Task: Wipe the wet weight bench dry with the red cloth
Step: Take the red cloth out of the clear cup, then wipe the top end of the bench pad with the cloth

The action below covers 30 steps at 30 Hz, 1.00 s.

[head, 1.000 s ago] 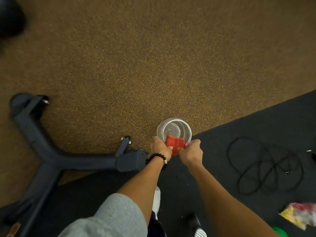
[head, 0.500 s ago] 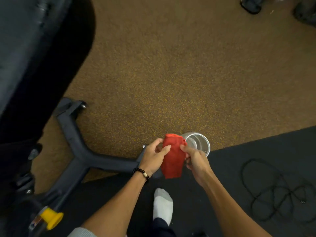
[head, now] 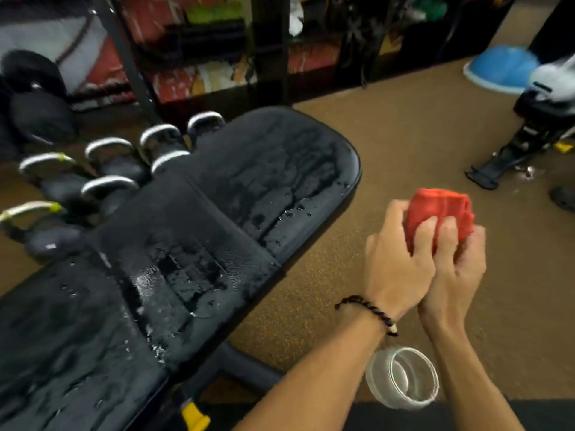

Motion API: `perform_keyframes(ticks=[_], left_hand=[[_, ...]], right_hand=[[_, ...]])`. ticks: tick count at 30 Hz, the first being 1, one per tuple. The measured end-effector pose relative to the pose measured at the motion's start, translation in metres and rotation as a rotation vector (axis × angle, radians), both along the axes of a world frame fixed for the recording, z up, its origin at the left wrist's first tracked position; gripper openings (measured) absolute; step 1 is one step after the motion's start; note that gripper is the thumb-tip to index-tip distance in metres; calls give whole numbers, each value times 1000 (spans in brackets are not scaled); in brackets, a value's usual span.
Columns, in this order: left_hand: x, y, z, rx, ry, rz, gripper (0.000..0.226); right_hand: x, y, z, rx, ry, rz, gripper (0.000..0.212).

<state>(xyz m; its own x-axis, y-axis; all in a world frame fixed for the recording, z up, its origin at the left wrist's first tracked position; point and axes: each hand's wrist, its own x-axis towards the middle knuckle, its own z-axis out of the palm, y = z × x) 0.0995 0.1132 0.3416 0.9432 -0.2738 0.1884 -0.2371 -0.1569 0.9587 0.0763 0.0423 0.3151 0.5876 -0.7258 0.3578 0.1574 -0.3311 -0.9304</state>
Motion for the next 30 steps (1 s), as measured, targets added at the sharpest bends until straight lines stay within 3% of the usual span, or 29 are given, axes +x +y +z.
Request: perform_keyframes(ticks=[3,7,11,17,21,26,30], left_hand=[[8,15,47,-78,-145,55,11],[35,60,90,-108,-175,102,14],[67,108,108,-63,-13,94,16],[84,150,106,-98,384,-15,21],[79,155,104,-34,438,0,21],[63,156,117,-164,564,11,23],[52,171,134,-284,586,-1,22]], right_hand=[[12,7,48,-111,-45,37,28],[33,28,98,-269,-52,186,31],[59,49,114,-336,56,277,34],[70,80,114,-300,208,411,33],[70,85,113,-333,299,466,25],[68,77,127,-206,423,455,20],[57,90,140,-406,399,503,32]])
